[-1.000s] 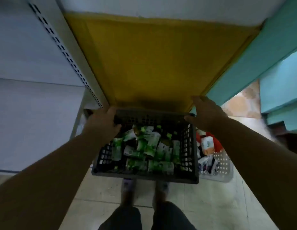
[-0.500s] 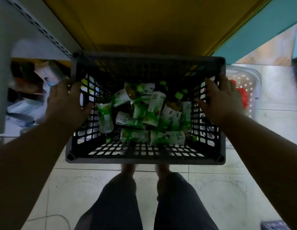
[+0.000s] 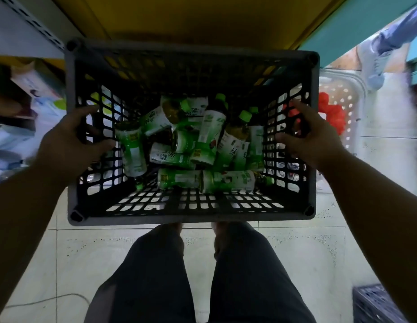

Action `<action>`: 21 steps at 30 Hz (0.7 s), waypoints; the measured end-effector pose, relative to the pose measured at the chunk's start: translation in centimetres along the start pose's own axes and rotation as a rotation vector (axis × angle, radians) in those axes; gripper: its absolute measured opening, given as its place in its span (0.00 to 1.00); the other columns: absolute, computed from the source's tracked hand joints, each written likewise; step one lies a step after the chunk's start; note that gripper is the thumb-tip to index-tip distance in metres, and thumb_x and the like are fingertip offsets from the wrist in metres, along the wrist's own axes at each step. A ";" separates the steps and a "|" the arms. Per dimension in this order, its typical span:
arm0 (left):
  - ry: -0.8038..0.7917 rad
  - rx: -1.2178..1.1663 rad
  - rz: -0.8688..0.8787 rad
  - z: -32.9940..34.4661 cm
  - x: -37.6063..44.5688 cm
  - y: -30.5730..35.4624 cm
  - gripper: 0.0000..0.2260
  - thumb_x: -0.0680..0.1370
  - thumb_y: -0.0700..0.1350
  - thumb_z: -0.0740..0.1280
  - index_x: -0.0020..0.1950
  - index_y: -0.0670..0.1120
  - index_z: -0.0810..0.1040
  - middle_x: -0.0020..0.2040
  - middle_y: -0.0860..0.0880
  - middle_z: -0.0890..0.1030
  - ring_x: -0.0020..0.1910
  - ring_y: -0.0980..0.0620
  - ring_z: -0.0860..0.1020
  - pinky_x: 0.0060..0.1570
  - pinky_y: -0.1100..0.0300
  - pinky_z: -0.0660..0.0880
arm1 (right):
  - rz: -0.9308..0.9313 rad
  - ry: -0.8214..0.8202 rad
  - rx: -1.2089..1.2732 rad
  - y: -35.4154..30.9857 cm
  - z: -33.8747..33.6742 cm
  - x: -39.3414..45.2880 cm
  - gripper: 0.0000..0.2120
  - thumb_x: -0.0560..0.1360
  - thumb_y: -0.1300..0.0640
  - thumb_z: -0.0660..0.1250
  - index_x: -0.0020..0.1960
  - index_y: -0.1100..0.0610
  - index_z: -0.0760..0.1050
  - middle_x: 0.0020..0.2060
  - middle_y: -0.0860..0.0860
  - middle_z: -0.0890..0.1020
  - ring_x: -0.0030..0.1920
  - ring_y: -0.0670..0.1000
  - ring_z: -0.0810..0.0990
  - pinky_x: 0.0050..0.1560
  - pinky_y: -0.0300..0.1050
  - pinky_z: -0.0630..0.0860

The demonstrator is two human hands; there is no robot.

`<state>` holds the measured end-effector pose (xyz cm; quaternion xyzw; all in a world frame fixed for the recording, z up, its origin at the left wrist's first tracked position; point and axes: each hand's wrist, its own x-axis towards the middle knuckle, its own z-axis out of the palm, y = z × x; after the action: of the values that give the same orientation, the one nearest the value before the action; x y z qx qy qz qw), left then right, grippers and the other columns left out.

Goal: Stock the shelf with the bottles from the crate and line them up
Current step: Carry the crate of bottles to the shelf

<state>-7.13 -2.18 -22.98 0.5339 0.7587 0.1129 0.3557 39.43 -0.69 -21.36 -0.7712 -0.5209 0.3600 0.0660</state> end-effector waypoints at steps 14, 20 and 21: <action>0.015 -0.192 -0.099 -3.2 -7.4 4.7 0.32 0.70 0.48 0.78 0.64 0.72 0.67 0.46 0.46 0.80 0.40 0.55 0.78 0.41 0.61 0.72 | -0.006 -0.127 0.009 -1.3 -6.0 -5.1 0.42 0.67 0.56 0.81 0.74 0.35 0.65 0.36 0.48 0.82 0.31 0.44 0.80 0.34 0.38 0.79; 0.034 -0.215 -0.118 -8.1 -14.4 9.7 0.35 0.69 0.49 0.78 0.68 0.71 0.64 0.44 0.54 0.79 0.40 0.57 0.76 0.38 0.66 0.70 | -0.065 -0.112 -0.010 -3.2 -12.7 -11.5 0.43 0.66 0.54 0.81 0.75 0.37 0.65 0.36 0.50 0.79 0.32 0.46 0.77 0.36 0.39 0.78; 0.050 -0.227 -0.124 -8.8 -15.6 10.5 0.36 0.69 0.49 0.78 0.68 0.71 0.64 0.45 0.54 0.79 0.40 0.58 0.75 0.37 0.67 0.70 | -0.079 -0.108 0.001 -3.4 -13.8 -12.4 0.43 0.66 0.54 0.81 0.74 0.36 0.65 0.36 0.48 0.78 0.32 0.45 0.76 0.36 0.38 0.76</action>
<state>-2.49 -10.00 -4.26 0.4393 0.7813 0.1891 0.4009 43.01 -6.00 -3.62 -0.7293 -0.5536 0.3986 0.0526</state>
